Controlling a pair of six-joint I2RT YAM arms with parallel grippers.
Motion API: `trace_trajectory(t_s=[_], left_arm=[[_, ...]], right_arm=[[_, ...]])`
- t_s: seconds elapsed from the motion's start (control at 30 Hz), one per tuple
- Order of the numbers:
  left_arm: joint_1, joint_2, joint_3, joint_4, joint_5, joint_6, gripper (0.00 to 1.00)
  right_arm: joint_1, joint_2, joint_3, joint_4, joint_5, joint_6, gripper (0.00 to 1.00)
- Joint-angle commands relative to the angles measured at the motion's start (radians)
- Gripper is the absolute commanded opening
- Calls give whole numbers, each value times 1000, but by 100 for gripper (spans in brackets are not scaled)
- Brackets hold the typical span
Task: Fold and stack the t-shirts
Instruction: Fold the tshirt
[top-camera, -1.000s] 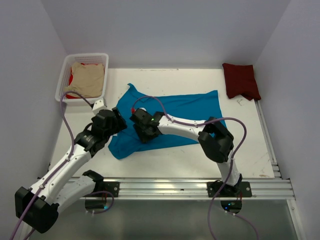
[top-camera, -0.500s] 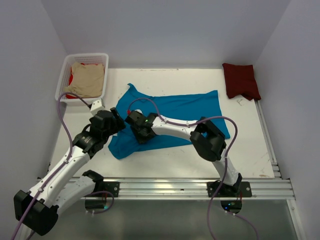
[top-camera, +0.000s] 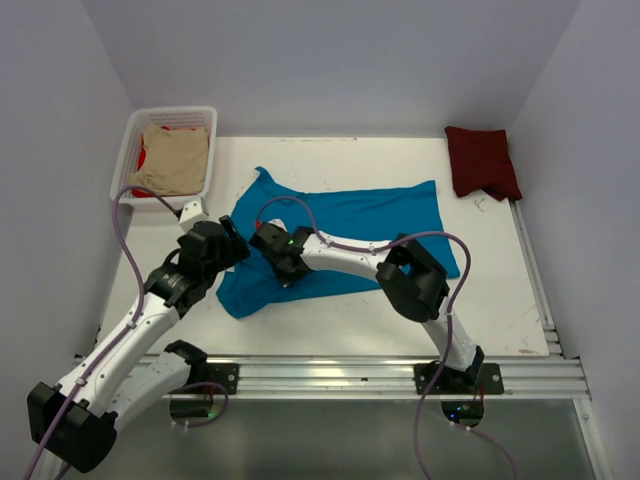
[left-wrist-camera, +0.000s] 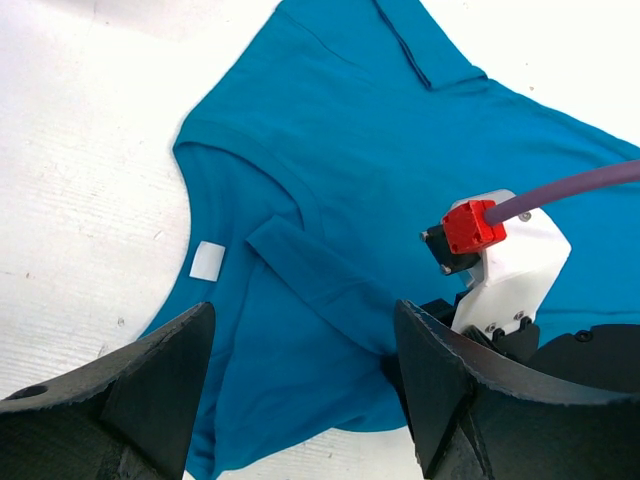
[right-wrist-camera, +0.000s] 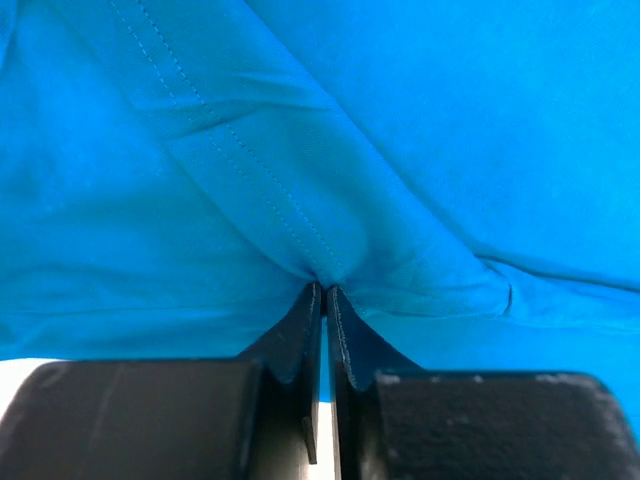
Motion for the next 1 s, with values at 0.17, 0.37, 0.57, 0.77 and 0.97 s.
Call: trace_trajectory(t_s=[0.17, 0.37, 0.57, 0.77, 0.97], left_arm=[[8, -11, -10, -6, -16, 4, 76], [8, -14, -9, -12, -14, 6, 75], [10, -12, -6, -14, -13, 6, 75], [10, -14, -7, -20, -10, 6, 75], [10, -18, -12, -24, -11, 4, 75]], right_arm=[[7, 1, 15, -3, 22, -6, 0], [5, -47, 14, -1, 15, -10, 0], [0, -121, 43, 8, 38, -44, 0], [-29, -56, 118, -24, 61, -73, 0], [-62, 4, 188, -40, 76, -81, 0]])
